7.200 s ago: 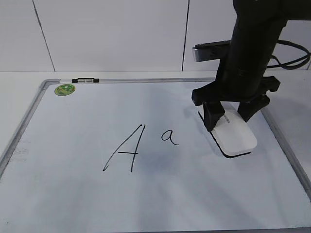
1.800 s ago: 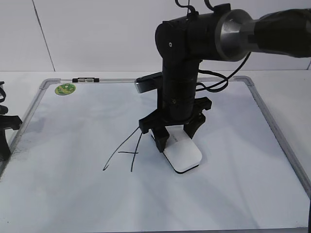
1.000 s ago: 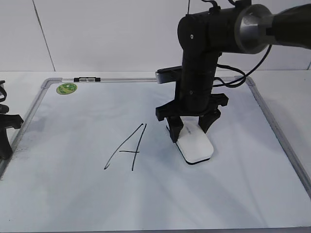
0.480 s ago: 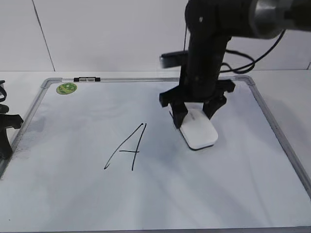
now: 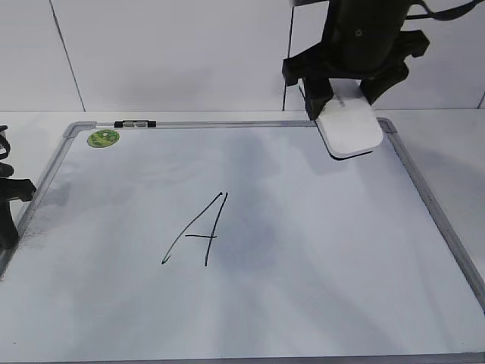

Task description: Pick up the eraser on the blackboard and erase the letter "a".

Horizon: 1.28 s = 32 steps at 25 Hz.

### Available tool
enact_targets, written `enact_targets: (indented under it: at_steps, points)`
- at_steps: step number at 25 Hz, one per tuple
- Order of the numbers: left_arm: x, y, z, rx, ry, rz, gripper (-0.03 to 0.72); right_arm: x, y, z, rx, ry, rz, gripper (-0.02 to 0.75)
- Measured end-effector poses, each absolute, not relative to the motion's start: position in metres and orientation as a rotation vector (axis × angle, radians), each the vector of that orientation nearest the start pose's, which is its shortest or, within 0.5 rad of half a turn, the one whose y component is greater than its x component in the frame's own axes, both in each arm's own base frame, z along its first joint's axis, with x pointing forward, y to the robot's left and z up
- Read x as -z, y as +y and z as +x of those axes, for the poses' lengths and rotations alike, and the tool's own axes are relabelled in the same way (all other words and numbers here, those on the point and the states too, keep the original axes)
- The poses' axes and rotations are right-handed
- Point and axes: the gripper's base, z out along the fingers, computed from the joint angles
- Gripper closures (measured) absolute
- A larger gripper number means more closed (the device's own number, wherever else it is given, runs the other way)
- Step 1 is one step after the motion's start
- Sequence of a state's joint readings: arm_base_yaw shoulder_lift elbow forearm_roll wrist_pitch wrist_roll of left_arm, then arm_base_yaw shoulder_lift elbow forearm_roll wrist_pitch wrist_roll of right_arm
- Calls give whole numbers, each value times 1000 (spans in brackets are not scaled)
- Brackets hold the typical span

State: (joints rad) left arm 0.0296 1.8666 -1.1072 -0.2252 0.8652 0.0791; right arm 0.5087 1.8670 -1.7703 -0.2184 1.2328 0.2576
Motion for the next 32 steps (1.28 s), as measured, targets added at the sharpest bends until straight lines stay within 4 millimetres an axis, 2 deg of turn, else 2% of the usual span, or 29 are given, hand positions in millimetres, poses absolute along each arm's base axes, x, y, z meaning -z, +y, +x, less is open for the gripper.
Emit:
enact_targets:
  at_steps: [5, 9, 17, 20, 26, 32]
  points:
    - [-153, -6, 334, 266, 3084, -145, 654, -329, 167, 356, 219, 2671, -317, 214]
    - [-153, -6, 334, 266, 3084, -145, 654, -328, 152, 356, 247, 2683, -255, 214]
    - [-153, -6, 334, 266, 3084, -145, 653, -330, 99, 361, 290, 2713, -67, 214]
    - [-153, -6, 334, 268, 3084, -147, 653, -323, 83, 362, 282, 2751, -19, 214]
    - [-153, -6, 334, 268, 3084, -146, 653, -297, 59, 359, 188, 2887, 22, 214]
    - [-153, -6, 334, 272, 3083, -149, 653, -283, 44, 359, 70, 2962, 10, 214]
